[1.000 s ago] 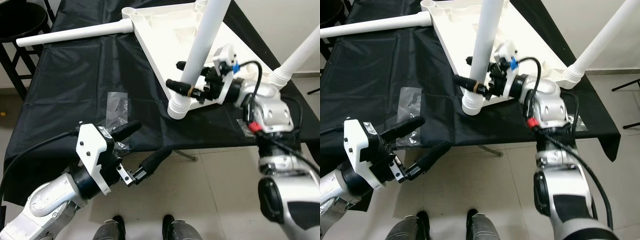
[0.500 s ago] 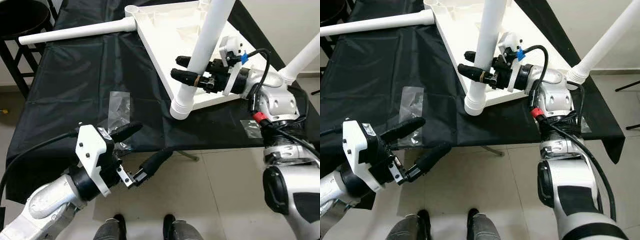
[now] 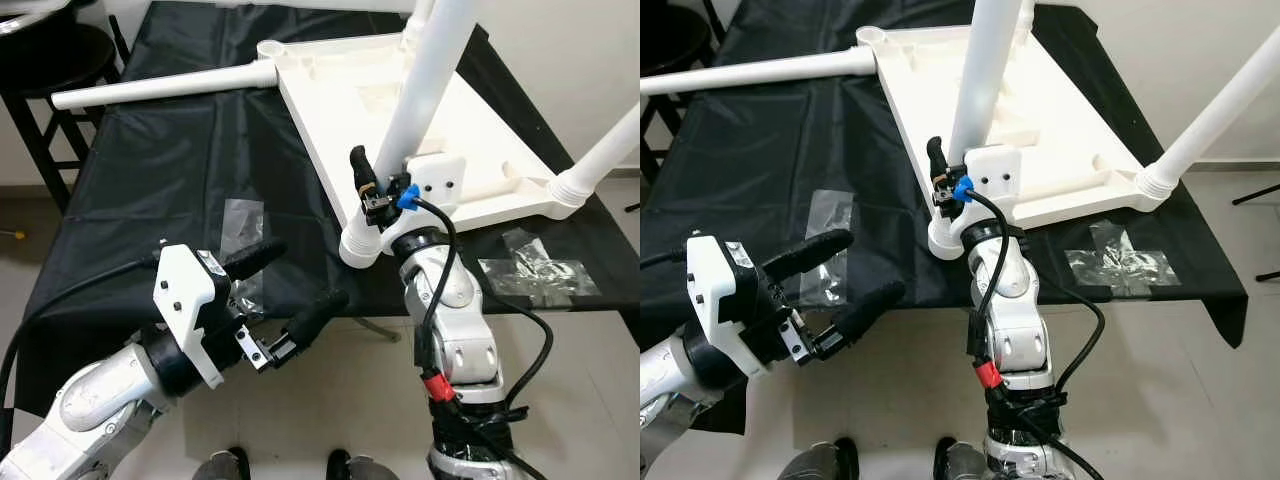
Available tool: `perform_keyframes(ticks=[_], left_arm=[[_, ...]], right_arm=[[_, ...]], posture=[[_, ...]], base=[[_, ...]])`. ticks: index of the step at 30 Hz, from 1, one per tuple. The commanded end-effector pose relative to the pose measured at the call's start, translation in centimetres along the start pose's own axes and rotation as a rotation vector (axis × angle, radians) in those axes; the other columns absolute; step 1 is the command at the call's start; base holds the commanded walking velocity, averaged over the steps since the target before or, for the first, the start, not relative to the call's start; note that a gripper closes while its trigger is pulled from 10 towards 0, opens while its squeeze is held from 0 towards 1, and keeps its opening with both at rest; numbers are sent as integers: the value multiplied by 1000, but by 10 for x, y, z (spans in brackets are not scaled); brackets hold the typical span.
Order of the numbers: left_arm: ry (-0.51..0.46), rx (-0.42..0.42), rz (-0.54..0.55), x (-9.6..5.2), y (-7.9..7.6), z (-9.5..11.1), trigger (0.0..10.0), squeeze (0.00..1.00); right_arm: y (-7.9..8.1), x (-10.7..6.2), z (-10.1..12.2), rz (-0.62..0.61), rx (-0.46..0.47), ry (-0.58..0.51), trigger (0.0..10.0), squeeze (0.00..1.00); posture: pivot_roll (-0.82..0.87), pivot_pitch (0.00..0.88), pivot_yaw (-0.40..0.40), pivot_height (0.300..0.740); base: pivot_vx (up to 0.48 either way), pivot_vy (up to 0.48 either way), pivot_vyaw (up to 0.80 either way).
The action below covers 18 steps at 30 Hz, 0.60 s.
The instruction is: Building children table
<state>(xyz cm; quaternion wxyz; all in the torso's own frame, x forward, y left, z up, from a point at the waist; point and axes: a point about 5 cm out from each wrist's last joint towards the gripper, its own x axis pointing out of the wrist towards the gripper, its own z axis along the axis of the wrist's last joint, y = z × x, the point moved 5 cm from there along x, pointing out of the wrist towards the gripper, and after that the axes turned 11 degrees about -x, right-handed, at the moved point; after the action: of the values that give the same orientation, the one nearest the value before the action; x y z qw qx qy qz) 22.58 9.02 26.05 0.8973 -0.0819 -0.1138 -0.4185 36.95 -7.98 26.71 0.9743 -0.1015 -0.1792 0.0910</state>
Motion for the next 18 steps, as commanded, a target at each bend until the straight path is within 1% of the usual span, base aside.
perform_keyframes(ticks=[1,2,3,4,6,7,8,9,10,11,12,13,14,15,16,17,18], left_arm=[[15,0,-13,-1,-2,-3,10000,0],[12,1,-16,1,-2,-3,10000,0],[8,0,-19,2,-2,-3,10000,0],[6,-1,-22,3,-2,-3,10000,0],[6,-3,-25,4,-2,-3,10000,0],[6,-3,-25,4,-2,-3,10000,0],[7,-3,-24,3,-1,-4,10000,0],[7,-3,-24,3,-1,-4,10000,0],[10,-2,-22,3,0,-4,10000,0],[10,-2,-22,3,0,-4,10000,0],[11,-2,-20,3,1,-5,10000,0],[11,-2,-20,3,1,-5,10000,0],[16,-3,-11,2,5,-7,10000,0],[20,-2,2,2,9,-9,10000,0],[20,-2,2,2,9,-9,10000,0],[21,-1,15,2,13,-10,10000,0],[21,-1,15,2,13,-10,10000,0]], right_arm=[[10,-5,-51,-5,24,213,0,0],[11,-2,-48,0,24,199,0,0],[10,-3,-43,-7,17,196,3647,0],[8,-4,-38,-5,17,184,10000,0],[9,-5,-29,63,13,146,10000,0],[9,-5,-29,63,13,146,10000,0],[7,-7,-25,80,39,128,10000,925],[7,-7,-25,80,39,128,10000,925],[6,-8,-19,112,50,101,10000,1000],[6,-8,-19,112,50,101,10000,1000],[5,-10,-12,151,58,66,10000,1000],[5,-10,-12,151,58,66,10000,1000],[-2,-15,-6,199,25,26,10000,1000],[-8,-22,-4,243,3,9,10000,1000],[-8,-22,-4,243,3,9,10000,1000],[-12,-28,-5,275,-5,6,10000,1000],[-12,-28,-5,275,-5,6,10000,1000]], posture=[[59,268,-89,740],[57,266,-88,740],[52,263,-82,740],[51,264,-80,740],[49,264,-79,740],[49,264,-79,740],[47,262,-76,740],[47,262,-76,740],[44,263,-73,740],[44,263,-73,740],[37,260,-72,740],[37,260,-72,740],[27,257,-68,740],[24,256,-68,740],[24,256,-68,740],[14,251,-64,740],[14,251,-64,740]], base=[[0,0,0],[0,0,0],[0,0,0],[0,0,0],[0,0,0],[0,0,0],[0,0,0],[0,0,0],[0,0,0],[0,0,0],[0,0,0],[0,0,0],[0,0,0],[0,0,0],[0,0,0],[0,0,0],[0,0,0]])
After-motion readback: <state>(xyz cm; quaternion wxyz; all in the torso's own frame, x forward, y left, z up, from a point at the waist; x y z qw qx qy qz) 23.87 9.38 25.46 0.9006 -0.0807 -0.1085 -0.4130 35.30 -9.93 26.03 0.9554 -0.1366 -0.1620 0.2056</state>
